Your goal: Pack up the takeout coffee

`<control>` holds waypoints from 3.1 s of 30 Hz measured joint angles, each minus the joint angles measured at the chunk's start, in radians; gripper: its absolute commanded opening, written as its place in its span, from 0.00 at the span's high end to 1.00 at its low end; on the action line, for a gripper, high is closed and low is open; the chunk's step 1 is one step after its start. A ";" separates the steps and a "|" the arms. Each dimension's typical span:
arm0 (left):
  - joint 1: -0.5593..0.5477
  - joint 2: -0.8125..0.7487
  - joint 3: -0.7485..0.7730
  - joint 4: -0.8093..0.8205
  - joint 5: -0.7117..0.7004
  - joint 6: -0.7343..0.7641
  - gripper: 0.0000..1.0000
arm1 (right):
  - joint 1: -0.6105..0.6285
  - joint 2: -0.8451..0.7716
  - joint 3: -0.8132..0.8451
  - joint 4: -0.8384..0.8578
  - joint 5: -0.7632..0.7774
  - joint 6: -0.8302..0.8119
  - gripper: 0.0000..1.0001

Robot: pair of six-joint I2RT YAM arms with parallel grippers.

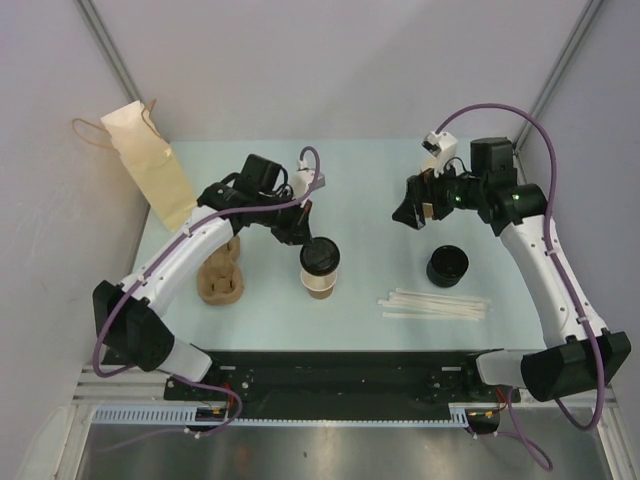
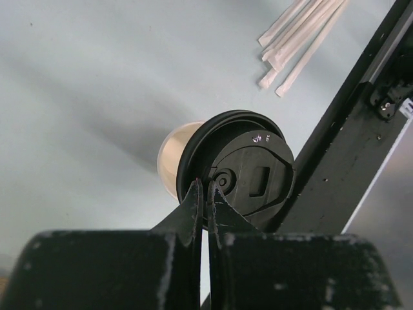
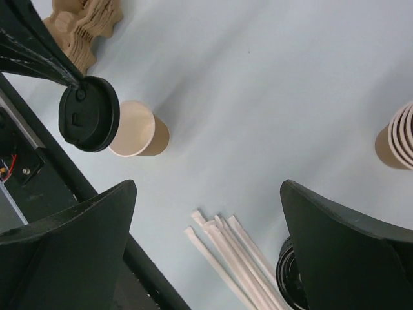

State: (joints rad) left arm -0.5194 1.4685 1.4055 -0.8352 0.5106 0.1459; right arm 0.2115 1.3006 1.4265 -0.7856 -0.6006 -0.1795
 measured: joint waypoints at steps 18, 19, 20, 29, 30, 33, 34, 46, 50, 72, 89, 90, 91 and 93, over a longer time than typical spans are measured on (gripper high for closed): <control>0.029 0.052 -0.129 0.090 0.019 -0.121 1.00 | 0.156 0.122 -0.095 0.066 -0.143 0.098 0.00; 0.029 0.055 -0.129 0.094 0.019 -0.121 1.00 | 0.164 0.126 -0.103 0.078 -0.151 0.104 0.00; 0.029 0.056 -0.129 0.096 0.019 -0.121 1.00 | 0.171 0.128 -0.110 0.086 -0.157 0.109 0.00; 0.039 0.108 -0.129 0.103 0.016 -0.121 1.00 | 0.204 0.139 -0.141 0.111 -0.177 0.127 0.00; 0.040 0.113 -0.129 0.102 0.016 -0.121 1.00 | 0.204 0.139 -0.142 0.111 -0.177 0.127 0.00; 0.041 0.116 -0.129 0.100 0.016 -0.121 1.00 | 0.204 0.139 -0.143 0.111 -0.180 0.127 0.00; 0.041 0.116 -0.129 0.101 0.016 -0.121 1.00 | 0.204 0.139 -0.143 0.112 -0.182 0.127 0.00; 0.042 0.132 -0.128 0.092 -0.010 -0.120 1.00 | 0.204 0.143 -0.147 0.120 -0.209 0.141 0.01; 0.042 0.143 -0.128 0.090 -0.011 -0.120 1.00 | 0.204 0.143 -0.147 0.121 -0.219 0.143 0.00; 0.042 0.150 -0.128 0.089 -0.028 -0.120 1.00 | 0.204 0.149 -0.148 0.125 -0.230 0.143 0.00; 0.042 0.150 -0.128 0.088 -0.002 -0.119 1.00 | 0.204 0.149 -0.148 0.125 -0.232 0.143 0.00; 0.042 0.150 -0.128 0.089 -0.002 -0.119 1.00 | 0.204 0.149 -0.148 0.125 -0.232 0.143 0.00; 0.042 0.150 -0.128 0.088 -0.002 -0.119 1.00 | 0.204 0.149 -0.148 0.125 -0.232 0.143 0.00; 0.042 0.150 -0.128 0.089 -0.003 -0.119 1.00 | 0.204 0.149 -0.148 0.125 -0.232 0.143 0.00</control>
State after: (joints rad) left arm -0.4770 1.6180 1.2774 -0.7467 0.5079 0.0265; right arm 0.4160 1.4494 1.2789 -0.6605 -0.8330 -0.0364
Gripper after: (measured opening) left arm 0.011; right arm 0.994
